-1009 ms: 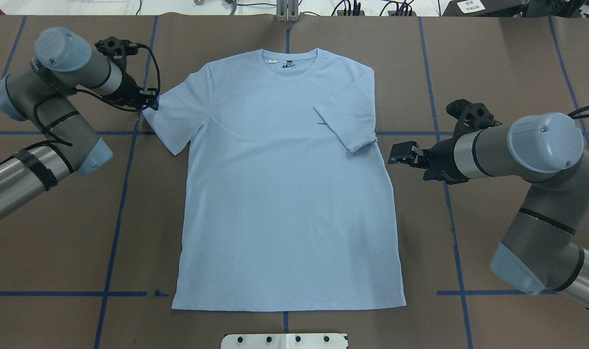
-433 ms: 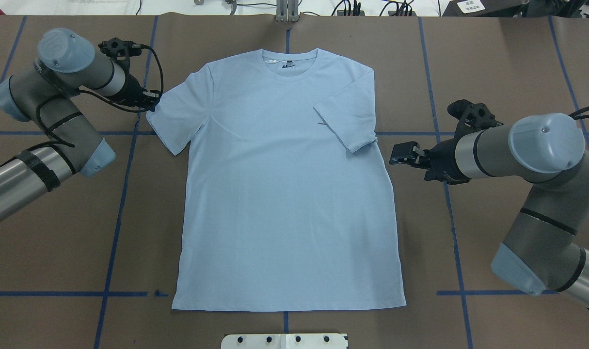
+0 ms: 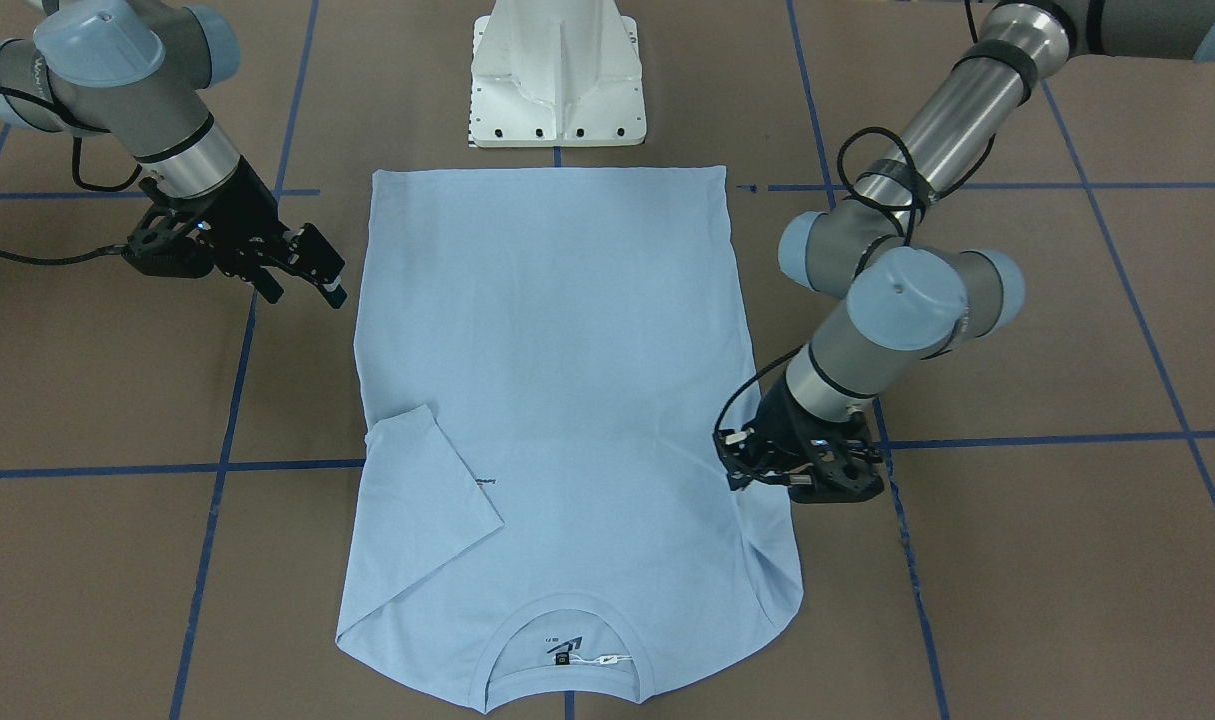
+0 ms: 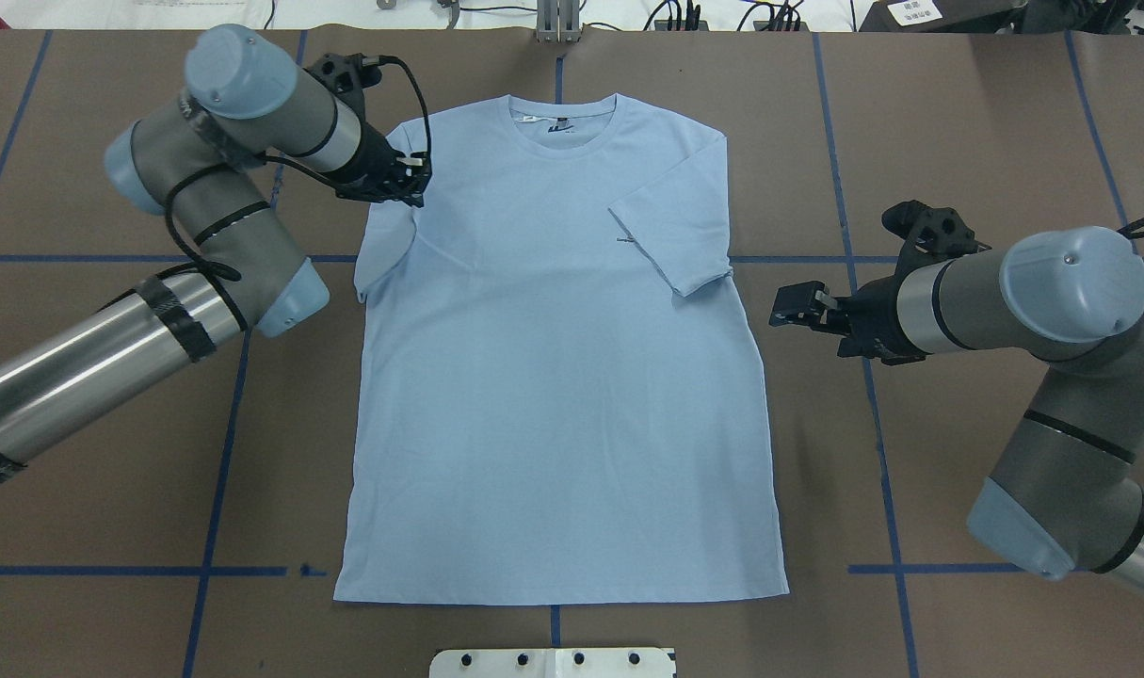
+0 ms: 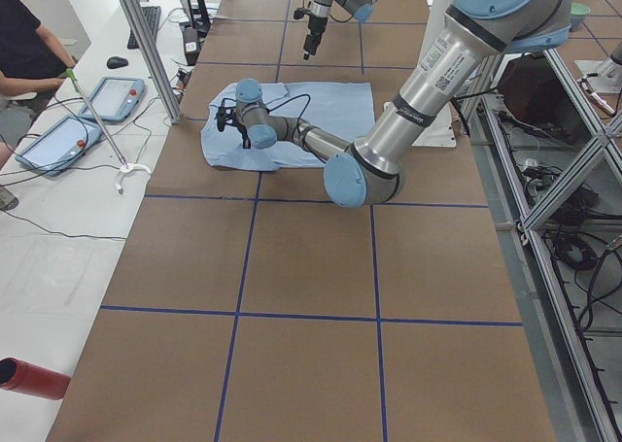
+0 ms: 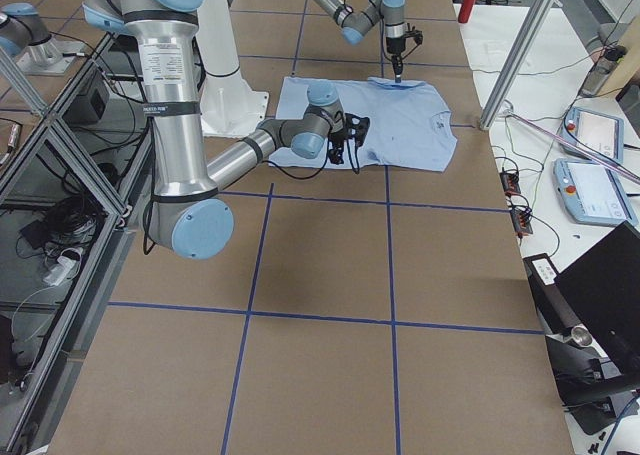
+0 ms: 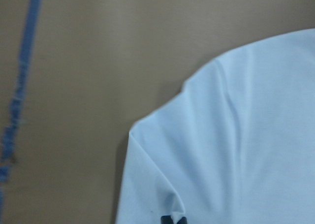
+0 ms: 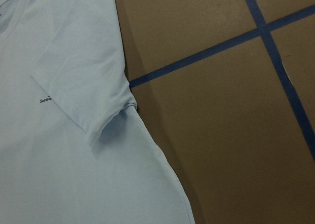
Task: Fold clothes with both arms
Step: 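Fold the other sleeve inward with the left gripper while the right gripper lowers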
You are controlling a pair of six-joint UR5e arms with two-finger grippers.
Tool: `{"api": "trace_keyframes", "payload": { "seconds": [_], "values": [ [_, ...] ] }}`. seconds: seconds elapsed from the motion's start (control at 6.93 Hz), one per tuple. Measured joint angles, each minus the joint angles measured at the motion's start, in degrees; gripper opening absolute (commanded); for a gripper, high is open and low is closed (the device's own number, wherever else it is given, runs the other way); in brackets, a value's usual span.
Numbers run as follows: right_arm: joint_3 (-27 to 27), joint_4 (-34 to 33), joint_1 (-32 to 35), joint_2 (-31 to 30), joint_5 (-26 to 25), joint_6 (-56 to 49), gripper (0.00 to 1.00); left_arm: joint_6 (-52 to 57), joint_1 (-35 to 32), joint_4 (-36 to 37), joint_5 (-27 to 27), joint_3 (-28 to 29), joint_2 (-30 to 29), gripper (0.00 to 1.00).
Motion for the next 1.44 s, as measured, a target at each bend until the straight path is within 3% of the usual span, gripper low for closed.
{"api": "trace_keyframes", "payload": {
  "seconds": [0.14,0.43,0.58,0.87,1.01,1.15,1.44],
  "values": [
    [-0.13,0.01,-0.07,-0.16,-0.13,0.04,1.0,-3.39,1.27,-0.22,0.09,2.63,-3.56,0.76],
    [-0.35,0.01,-0.27,0.05,-0.57,0.47,1.0,-5.38,2.03,-0.55,0.17,5.39,-6.95,0.79],
    [-0.5,0.01,-0.42,0.33,-0.93,0.73,1.0,-6.17,2.19,-0.33,-0.05,2.33,-6.04,0.79],
    [-0.01,-0.15,-1.67,0.8,-2.75,3.59,1.0,-10.81,4.34,0.68,-0.39,-15.16,3.61,0.79],
    [0.69,-0.39,-5.09,0.71,-6.47,7.54,1.0,-13.43,6.2,1.88,-0.25,-23.98,8.63,0.8],
    [2.06,-1.64,-11.31,0.32,-13.38,11.98,0.99,-15.46,8.15,3.71,0.02,-31.14,12.36,0.8],
    [7.68,-11.45,-24.8,0.07,-27.85,21.85,0.91,-17.09,9.73,5.75,0.35,-39.13,17.73,0.8]
  ]
}}
